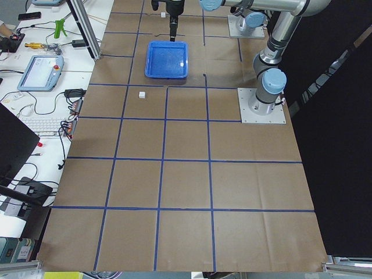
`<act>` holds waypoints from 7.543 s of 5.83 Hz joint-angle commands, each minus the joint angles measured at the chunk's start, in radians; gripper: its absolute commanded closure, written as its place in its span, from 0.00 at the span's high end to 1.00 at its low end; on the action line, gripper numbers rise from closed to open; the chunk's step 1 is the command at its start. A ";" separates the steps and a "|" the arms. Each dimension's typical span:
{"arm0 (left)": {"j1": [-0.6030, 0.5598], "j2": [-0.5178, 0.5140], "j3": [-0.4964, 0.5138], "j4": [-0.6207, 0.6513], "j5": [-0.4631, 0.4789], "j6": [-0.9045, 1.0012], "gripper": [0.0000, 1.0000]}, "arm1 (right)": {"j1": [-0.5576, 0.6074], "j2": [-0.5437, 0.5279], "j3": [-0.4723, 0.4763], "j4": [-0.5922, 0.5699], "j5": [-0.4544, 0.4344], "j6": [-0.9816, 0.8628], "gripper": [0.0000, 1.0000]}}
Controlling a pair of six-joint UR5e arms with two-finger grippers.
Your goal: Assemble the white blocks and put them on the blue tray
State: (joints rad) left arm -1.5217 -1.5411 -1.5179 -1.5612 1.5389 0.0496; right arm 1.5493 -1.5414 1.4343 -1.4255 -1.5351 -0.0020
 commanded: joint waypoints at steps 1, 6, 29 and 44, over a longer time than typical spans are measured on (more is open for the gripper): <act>0.000 0.006 -0.005 0.001 0.007 -0.001 0.99 | -0.002 0.007 0.000 0.000 0.001 -0.007 1.00; -0.002 0.025 -0.031 0.027 0.013 0.025 0.99 | -0.070 0.024 0.003 -0.012 0.001 -0.438 1.00; 0.025 -0.579 -0.114 0.710 -0.014 0.530 0.23 | -0.531 0.649 0.034 -0.319 0.365 -2.307 0.63; -0.357 -0.521 -0.188 0.653 -0.008 1.181 0.99 | -0.315 0.322 0.149 -0.196 0.503 -2.046 0.25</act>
State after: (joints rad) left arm -1.8826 -2.0909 -1.7218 -0.8906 1.5291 1.2325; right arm 1.2188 -1.2176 1.5761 -1.6201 -1.0412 -2.0580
